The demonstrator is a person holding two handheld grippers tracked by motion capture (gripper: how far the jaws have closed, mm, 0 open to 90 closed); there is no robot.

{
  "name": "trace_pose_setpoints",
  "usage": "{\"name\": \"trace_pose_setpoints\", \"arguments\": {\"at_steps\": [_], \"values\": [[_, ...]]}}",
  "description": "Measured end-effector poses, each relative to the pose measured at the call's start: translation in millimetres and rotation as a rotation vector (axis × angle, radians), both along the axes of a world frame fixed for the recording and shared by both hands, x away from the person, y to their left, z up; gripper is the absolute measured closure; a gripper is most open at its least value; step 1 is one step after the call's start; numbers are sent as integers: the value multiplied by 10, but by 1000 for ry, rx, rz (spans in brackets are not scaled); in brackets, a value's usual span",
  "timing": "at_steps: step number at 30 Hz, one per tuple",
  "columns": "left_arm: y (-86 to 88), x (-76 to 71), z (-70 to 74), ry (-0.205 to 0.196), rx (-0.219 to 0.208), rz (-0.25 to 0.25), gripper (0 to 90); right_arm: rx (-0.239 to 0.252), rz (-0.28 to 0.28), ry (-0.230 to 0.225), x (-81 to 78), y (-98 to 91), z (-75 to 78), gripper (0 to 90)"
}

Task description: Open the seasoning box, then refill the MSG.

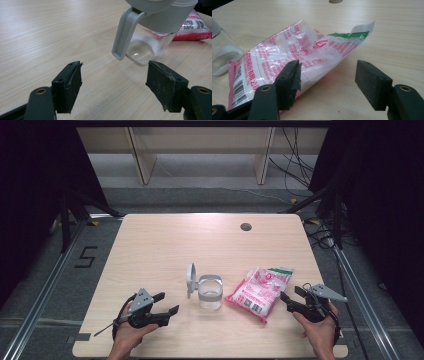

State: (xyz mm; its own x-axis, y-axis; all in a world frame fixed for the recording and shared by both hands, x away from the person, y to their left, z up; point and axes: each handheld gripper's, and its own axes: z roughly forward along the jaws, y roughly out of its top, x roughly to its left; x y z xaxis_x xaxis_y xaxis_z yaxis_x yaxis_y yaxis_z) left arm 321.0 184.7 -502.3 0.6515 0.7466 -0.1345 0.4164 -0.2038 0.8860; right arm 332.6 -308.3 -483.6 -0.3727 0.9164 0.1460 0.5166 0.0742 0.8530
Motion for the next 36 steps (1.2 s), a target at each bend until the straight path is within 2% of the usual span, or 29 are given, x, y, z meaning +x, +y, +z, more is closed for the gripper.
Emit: {"name": "trace_pose_setpoints", "arguments": {"at_steps": [1, 3, 5, 7, 8, 9, 10, 12, 13, 14, 16, 17, 19, 20, 21, 22, 23, 24, 25, 26, 27, 28, 29, 30, 31, 33, 34, 35, 36], "values": [[-18, -2, -5, 1, -17, 3, 275, 23, -16, 20, 2, 27, -3, 357], [-19, 1, -11, 0, 3, -8, 276, 13, 14, 7, 58, 6, -18, 358], [-34, -2, -27, 1, 15, -5, 275, 25, -16, 12, 96, 39, -7, 348], [-62, -7, -37, 3, -4, -15, 275, 3, -9, 0, 135, 23, -19, 345], [-64, -14, -32, 5, 12, -18, 275, 25, -2, 17, 145, 26, -23, 342], [-84, -21, -34, 6, -3, -16, 275, 25, -19, 41, 143, 37, -36, 342], [-90, -27, -32, 5, 10, -18, 274, -3, -3, 18, 167, -1, -37, 342], [-122, -30, -41, 6, 6, -28, 273, 29, -21, 12, 166, -3, -30, 341], [-128, -35, -39, 6, 21, -33, 273, 70, -41, 17, 160, 19, -30, 338], [-136, -37, -39, 4, 29, -32, 273, 21, -24, 14, 188, -17, -29, 334], [-172, -44, -50, 4, 0, -35, 273, 42, -46, 29, 211, 9, -49, 334], [-165, -42, -46, 2, 21, -44, 273, 39, -17, 13, 243, -4, -61, 334], [-184, -46, -50, 7, 15, -46, 272, 37, -20, 9, 260, 16, -62, 334], [-197, -54, -53, 8, 18, -45, 273, 69, -42, 34, 248, 56, -58, 333], [-212, -57, -60, 8, 5, -47, 273, 39, -11, 32, 278, 35, -60, 331], [-209, -55, -59, 7, 21, -59, 273, 64, -36, 58, 270, 76, -62, 325], [-217, -57, -66, 9, 16, -59, 273, 52, -1, 43, 313, 62, -79, 314], [-223, -61, -68, 7, 11, -59, 272, 34, -5, 41, 340, 76, -98, 303], [-215, -65, -68, 8, 20, -59, 272, 47, -17, 70, 334, 101, -89, 300], [-204, -60, -67, 5, 29, -67, 272, 62, -23, 69, 353, 129, -103, 300], [-201, -62, -67, 7, 27, -58, 272, 27, -11, 64, 372, 102, -101, 300], [-188, -56, -64, 4, 39, -56, 272, 53, -30, 93, 366, 131, -98, 300], [-186, -55, -65, 2, 36, -53, 272, 59, -32, 90, 382, 141, -109, 302], [-195, -62, -64, 5, 19, -51, 272, 24, -21, 73, 417, 118, -130, 305], [-194, -64, -63, 7, 23, -50, 272, 58, -30, 102, 410, 141, -129, 306], [-206, -63, -70, 7, 7, -49, 272, 64, 2, 93, 443, 123, -137, 310], [-183, -56, -64, 4, 45, -53, 272, 57, 2, 92, 460, 126, -142, 310], [-211, -65, -72, 7, 3, -50, 272, 52, -2, 99, 462, 135, -141, 311], [-201, -62, -70, 6, 21, -52, 272, 72, -17, 129, 459, 167, -139, 311]]}}
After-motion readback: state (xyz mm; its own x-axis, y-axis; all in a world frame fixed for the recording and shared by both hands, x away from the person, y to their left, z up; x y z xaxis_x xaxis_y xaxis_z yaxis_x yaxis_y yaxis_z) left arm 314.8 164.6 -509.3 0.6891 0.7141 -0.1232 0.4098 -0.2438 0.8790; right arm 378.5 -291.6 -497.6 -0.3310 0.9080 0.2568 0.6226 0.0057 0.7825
